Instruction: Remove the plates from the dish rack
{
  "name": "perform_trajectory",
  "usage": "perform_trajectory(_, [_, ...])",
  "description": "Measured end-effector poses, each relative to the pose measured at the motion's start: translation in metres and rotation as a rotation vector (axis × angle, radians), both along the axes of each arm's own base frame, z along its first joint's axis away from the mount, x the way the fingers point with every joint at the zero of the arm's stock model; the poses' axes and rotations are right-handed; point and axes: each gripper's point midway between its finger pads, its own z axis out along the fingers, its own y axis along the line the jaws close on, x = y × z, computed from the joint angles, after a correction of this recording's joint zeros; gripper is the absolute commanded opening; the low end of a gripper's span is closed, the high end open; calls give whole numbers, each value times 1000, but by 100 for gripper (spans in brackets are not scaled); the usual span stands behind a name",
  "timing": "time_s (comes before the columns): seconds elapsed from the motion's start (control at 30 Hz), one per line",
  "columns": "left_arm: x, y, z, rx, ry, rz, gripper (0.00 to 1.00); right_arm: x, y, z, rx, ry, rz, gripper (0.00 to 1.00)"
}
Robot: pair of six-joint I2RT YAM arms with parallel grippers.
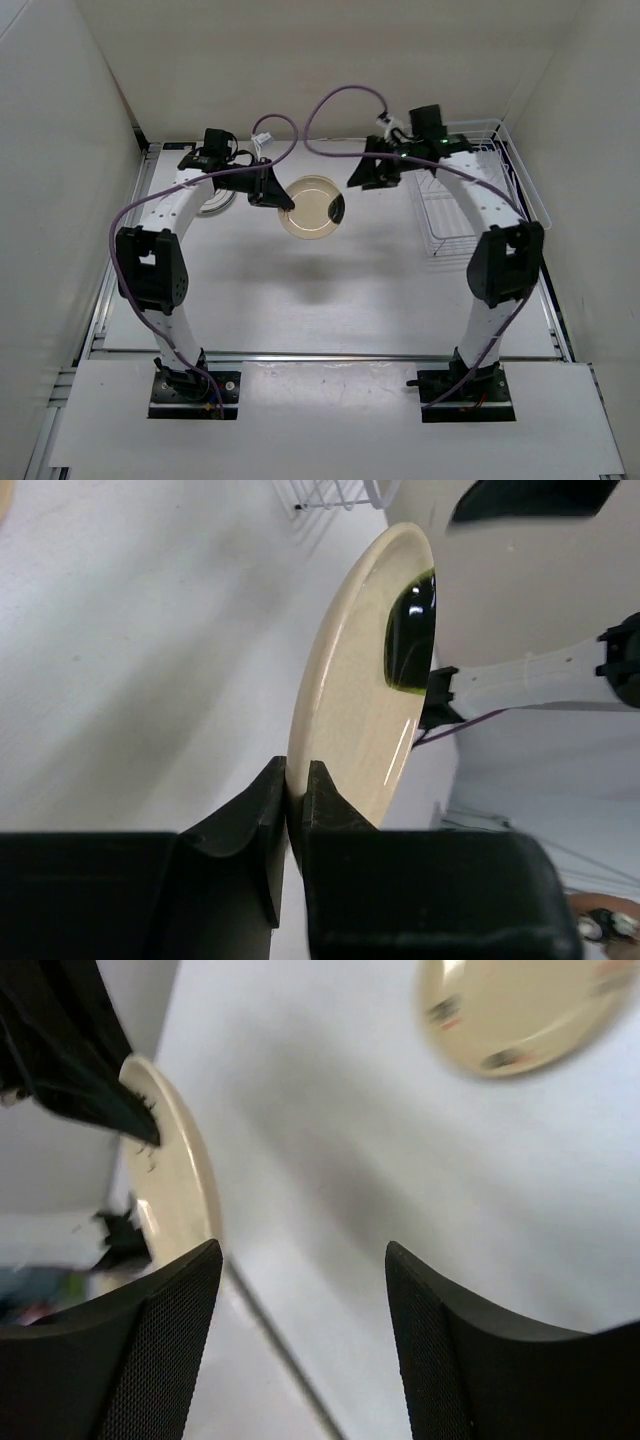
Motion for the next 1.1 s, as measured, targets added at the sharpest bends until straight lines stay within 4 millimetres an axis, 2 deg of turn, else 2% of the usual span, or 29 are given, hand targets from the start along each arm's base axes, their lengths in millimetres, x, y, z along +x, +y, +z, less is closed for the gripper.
perform_trajectory(0.1, [1, -4, -1, -33, 45, -10, 10, 27, -56, 36, -93, -181, -168, 72])
perform_trajectory(0.17, [7, -6, -5, -41, 78, -5, 10, 37, -98, 59, -164, -282, -287, 75])
perform_trajectory(0.27, [24, -9, -8, -48, 101, 8, 10, 36, -156, 88, -287, -416, -448, 78])
perform_trajectory(0.33, [40, -12, -8, -53, 95, 18, 10, 25, -187, 97, -373, -474, -529, 78])
perform_trajectory(0.43, [68, -17, -4, -60, 62, 41, 10, 9, -232, 98, -503, -517, -649, 81])
perform_trajectory(0.57, [100, -18, 9, -70, 12, 86, 10, -17, -296, 73, -689, -493, -775, 86])
perform_trajectory(0.67, [122, -17, 16, -85, -12, 129, 10, -43, -331, 60, -801, -480, -808, 91])
perform_trajectory(0.77, [142, -11, 7, -85, 3, 185, 10, -74, -346, 60, -864, -492, -812, 97])
perform_trajectory(0.83, [154, -6, -11, -75, 45, 231, 10, -96, -351, 65, -898, -510, -810, 99])
perform_trajectory(0.97, [172, 3, -61, -43, 177, 320, 10, -128, -345, 76, -934, -549, -769, 99])
perform_trajectory(1.1, [178, 6, -106, -9, 292, 381, 10, -150, -338, 71, -943, -521, -737, 99])
